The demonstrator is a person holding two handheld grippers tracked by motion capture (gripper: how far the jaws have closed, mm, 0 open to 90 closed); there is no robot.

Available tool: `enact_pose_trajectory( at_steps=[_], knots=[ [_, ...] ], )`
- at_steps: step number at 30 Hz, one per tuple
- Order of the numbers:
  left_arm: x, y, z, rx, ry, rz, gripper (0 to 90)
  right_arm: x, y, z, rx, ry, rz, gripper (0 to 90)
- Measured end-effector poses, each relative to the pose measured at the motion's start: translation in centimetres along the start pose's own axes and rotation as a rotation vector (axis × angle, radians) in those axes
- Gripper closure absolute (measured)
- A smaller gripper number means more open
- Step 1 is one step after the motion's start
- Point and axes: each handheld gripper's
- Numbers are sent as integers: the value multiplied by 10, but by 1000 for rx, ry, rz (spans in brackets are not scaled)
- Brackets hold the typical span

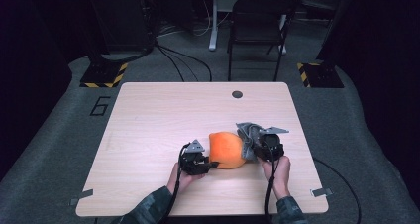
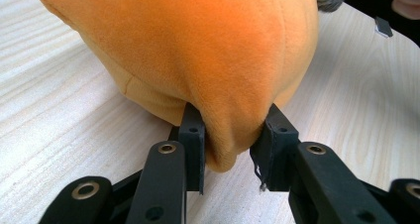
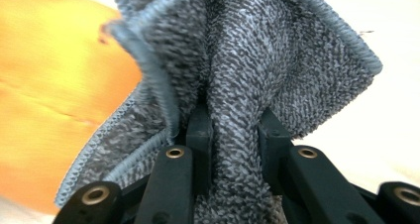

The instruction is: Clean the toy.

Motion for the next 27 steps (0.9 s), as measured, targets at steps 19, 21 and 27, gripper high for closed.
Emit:
enact_pose_trajectory(
  at_steps=[19, 21, 27],
  knots=[
    [1, -1, -2, 4, -1, 3, 686, 3, 2, 18, -34, -50, -100, 744],
    [1, -1, -2, 4, -2, 1, 686, -16, 11, 19, -11, -25, -37, 744],
    [1, -1, -2, 3, 0, 3, 685, -59, 30, -2, -32, 74, 132, 742]
  ],
)
Point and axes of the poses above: each handheld gripper's, and its own axes: x roughly forward along the jaws, y roughly out of its top, z roughly to its right, and after that the axes turned 10 degrees about -y, right-handed
